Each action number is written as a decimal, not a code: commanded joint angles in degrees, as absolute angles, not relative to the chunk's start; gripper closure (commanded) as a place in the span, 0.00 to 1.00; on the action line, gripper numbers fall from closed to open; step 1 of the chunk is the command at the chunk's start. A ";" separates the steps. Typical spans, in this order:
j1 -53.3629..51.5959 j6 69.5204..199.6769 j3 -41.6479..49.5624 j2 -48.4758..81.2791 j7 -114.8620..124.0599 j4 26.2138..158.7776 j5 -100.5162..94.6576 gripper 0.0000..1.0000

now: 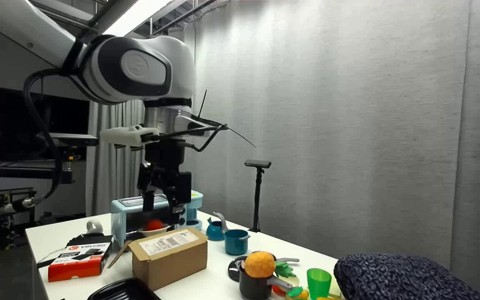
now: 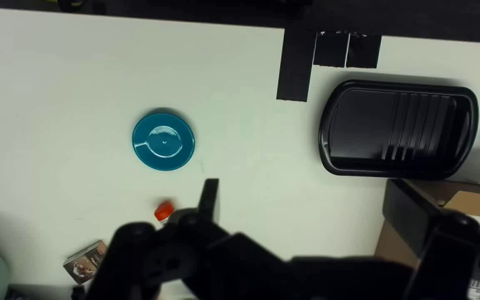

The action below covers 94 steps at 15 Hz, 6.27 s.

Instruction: Remove the pineapple plush toy from the black pot and put it on the table

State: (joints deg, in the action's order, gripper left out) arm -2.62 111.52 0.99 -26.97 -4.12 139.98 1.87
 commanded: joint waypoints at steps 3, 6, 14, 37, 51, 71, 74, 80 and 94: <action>-2.28 111.40 0.68 -26.90 -4.22 139.87 2.01 0.00; -2.28 111.40 0.68 -26.90 -4.22 139.87 2.01 0.00; -2.28 111.40 0.68 -26.90 -4.22 139.87 2.01 0.00; 1.02 133.96 0.20 -3.38 10.90 124.34 -7.70 0.00; -1.02 142.74 1.76 16.69 17.99 108.62 -3.89 0.00; -1.45 138.63 3.41 29.80 17.12 95.57 2.03 0.00; -0.43 143.13 2.29 30.12 16.28 96.60 4.49 0.00; -0.59 142.92 0.69 34.94 16.45 92.89 6.99 0.00; 0.90 132.65 -2.91 43.32 11.27 82.22 8.47 0.35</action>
